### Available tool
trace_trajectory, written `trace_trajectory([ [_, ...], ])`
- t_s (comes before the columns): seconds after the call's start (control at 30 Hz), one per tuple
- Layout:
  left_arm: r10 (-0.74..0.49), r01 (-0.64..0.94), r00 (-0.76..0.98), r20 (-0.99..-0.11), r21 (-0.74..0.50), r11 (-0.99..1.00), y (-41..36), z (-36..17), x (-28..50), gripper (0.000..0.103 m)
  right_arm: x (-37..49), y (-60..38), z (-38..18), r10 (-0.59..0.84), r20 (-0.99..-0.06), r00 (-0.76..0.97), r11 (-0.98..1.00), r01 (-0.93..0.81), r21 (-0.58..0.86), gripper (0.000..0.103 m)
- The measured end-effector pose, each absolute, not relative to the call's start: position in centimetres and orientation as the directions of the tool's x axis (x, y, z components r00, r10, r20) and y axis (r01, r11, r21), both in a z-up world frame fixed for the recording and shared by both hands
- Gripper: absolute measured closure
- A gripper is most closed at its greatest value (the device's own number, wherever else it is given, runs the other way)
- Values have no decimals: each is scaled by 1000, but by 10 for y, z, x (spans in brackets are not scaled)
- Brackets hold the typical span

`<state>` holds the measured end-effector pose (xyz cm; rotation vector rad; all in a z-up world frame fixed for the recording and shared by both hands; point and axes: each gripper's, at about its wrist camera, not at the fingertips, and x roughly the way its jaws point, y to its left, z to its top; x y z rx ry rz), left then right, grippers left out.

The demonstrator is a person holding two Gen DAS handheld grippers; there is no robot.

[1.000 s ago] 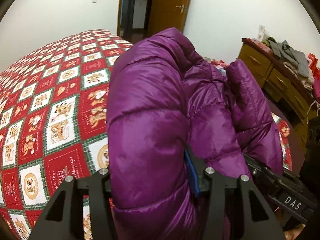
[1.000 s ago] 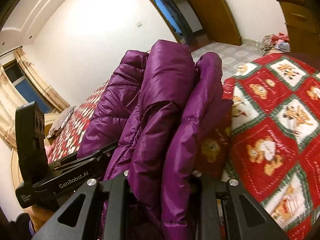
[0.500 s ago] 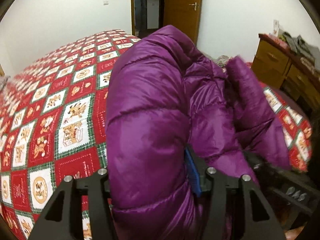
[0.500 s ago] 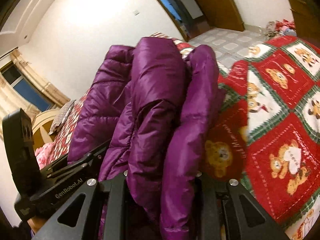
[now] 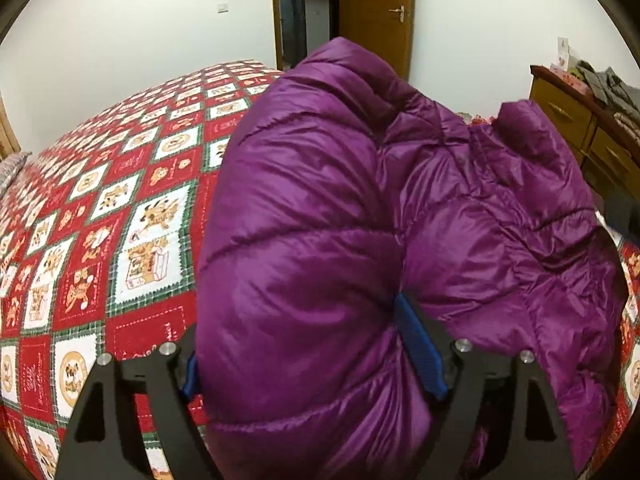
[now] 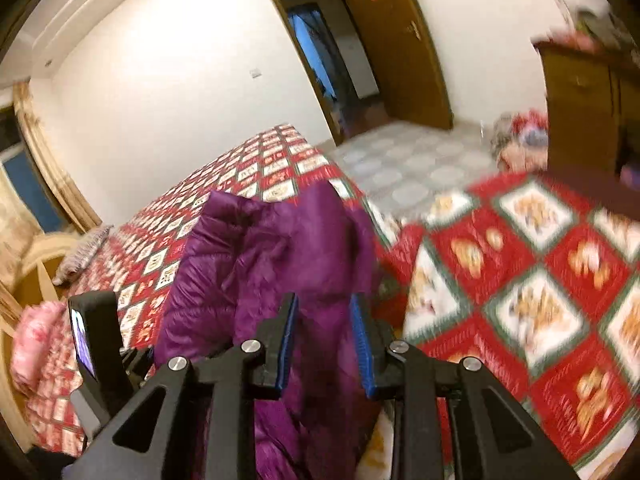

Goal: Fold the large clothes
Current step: 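Lower the purple jacket bundle onto the quilt with the right gripper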

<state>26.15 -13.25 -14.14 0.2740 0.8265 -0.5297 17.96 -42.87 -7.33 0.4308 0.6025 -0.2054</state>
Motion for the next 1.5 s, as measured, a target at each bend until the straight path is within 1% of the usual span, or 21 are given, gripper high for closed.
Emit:
trace_trajectory([
  [0.1,-336,549,557,-760,34,835,-133,-140,259,19,202,-418,-59,-49,-571,820,916,265,302,75],
  [0.13,-341,551,551,-762,25,834,-132,-141,260,19,217,-411,-59,-56,-580,813,925,261,277,75],
  [0.17,-346,553,545,-764,18,833,-132,-140,261,19,232,-411,-63,-61,-609,791,931,265,251,75],
  [0.27,-370,562,512,-775,-23,827,-126,-138,266,19,261,-421,-89,-72,-674,735,918,314,243,75],
  [0.37,-389,567,493,-778,-52,822,-120,-128,272,19,270,-423,-119,-102,-721,685,921,339,192,76],
  [0.47,-391,553,547,-740,-31,832,-117,-112,276,19,260,-427,-131,-106,-715,691,917,346,199,76],
  [0.5,-391,551,571,-722,-15,834,-118,-107,277,18,257,-429,-132,-102,-712,695,915,346,206,76],
  [0.53,-380,547,608,-697,22,837,-123,-100,282,14,256,-429,-133,-99,-710,697,915,343,210,76],
  [0.6,-354,535,642,-680,66,842,-132,-94,292,13,255,-430,-135,-99,-708,699,917,340,208,76],
  [0.7,-354,530,647,-675,64,846,-152,-88,313,13,256,-427,-136,-105,-707,699,923,334,193,76],
  [0.8,-329,507,638,-696,59,860,-169,-92,340,12,257,-425,-136,-108,-706,700,925,331,187,76],
  [0.87,-319,498,621,-716,46,866,-181,-100,355,7,257,-425,-136,-106,-706,700,926,329,187,76],
  [0.93,-280,475,596,-753,48,879,-190,-112,367,0,259,-424,-138,-101,-708,699,927,324,188,76],
  [0.97,-272,470,572,-774,37,882,-193,-119,372,0,261,-424,-139,-98,-709,698,929,320,187,76],
  [1.03,-277,465,484,-830,-25,885,-196,-138,388,0,264,-427,-139,-90,-710,698,929,316,192,76],
  [1.07,-277,459,468,-839,-37,887,-195,-142,392,0,265,-429,-140,-80,-709,701,928,313,204,76],
  [1.1,-277,458,460,-844,-41,888,-195,-145,394,0,265,-430,-140,-72,-708,703,926,311,214,76],
  [1.17,-259,471,463,-848,-11,882,-201,-154,392,0,266,-433,-141,-51,-706,707,921,307,241,76],
  [1.27,-241,473,478,-845,16,881,-206,-159,388,0,269,-433,-142,-42,-710,703,921,303,245,76],
  [1.5,-250,470,480,-841,6,883,-201,-157,389,0,276,-437,-145,-17,-719,695,919,295,263,76],
])
